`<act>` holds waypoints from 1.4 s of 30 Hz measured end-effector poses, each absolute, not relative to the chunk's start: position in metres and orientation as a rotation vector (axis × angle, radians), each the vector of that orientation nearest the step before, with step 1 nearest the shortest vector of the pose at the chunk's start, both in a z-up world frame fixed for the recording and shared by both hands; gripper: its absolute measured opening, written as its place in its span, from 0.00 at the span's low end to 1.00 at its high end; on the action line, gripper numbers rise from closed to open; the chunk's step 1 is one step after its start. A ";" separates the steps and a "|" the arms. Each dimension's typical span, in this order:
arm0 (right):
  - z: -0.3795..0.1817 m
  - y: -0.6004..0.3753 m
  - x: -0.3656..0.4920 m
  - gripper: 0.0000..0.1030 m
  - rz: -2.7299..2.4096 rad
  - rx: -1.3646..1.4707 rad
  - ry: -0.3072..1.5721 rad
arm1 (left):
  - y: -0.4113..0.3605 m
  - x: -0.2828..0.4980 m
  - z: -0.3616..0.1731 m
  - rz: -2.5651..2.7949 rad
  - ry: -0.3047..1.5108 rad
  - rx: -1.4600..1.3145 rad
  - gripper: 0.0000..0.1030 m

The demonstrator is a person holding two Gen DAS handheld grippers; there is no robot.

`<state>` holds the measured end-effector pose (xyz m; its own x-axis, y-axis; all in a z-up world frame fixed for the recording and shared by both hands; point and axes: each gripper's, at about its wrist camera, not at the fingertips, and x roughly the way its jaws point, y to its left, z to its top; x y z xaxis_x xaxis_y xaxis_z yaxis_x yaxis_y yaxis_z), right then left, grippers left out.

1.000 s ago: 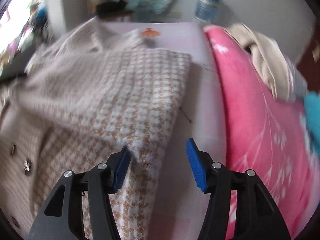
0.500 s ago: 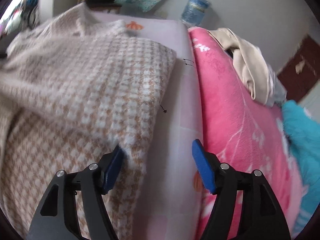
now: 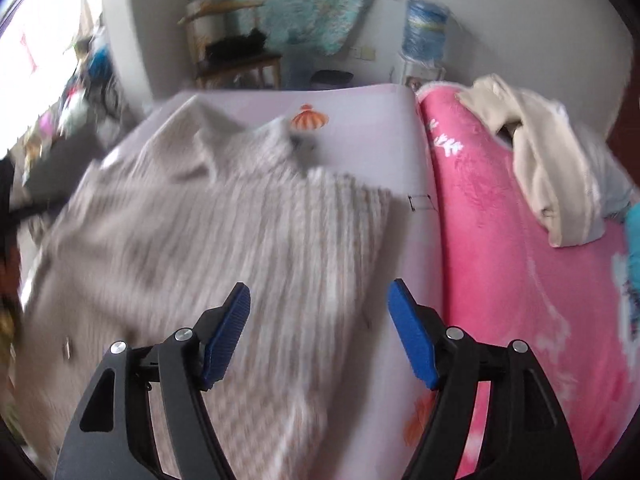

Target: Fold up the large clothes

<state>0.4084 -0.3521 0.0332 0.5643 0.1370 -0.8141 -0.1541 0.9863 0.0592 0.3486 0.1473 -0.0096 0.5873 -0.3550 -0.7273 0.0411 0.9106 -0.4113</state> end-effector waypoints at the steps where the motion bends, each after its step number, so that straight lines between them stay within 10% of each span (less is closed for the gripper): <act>1: 0.028 -0.354 0.420 0.68 0.162 0.005 0.964 | 0.145 0.353 -0.013 -0.246 0.935 -0.381 0.39; 7: -0.006 -0.367 0.478 0.58 0.138 0.155 1.034 | 0.135 0.367 -0.023 -0.244 0.968 -0.394 0.38; 10: -0.016 -0.368 0.487 0.45 0.127 0.172 1.050 | 0.126 0.372 -0.022 -0.251 0.977 -0.358 0.12; 15: -0.007 -0.368 0.481 0.19 0.119 0.170 1.015 | 0.106 0.364 0.000 -0.238 0.882 -0.226 0.05; 42: -0.005 -0.337 0.484 0.37 0.084 0.013 1.003 | 0.080 0.350 -0.006 -0.184 0.890 -0.061 0.19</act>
<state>0.4839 -0.3368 -0.0047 0.5352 0.0764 -0.8413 -0.0644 0.9967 0.0495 0.3502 0.0801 -0.0062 0.6150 -0.1851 -0.7665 0.1343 0.9825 -0.1295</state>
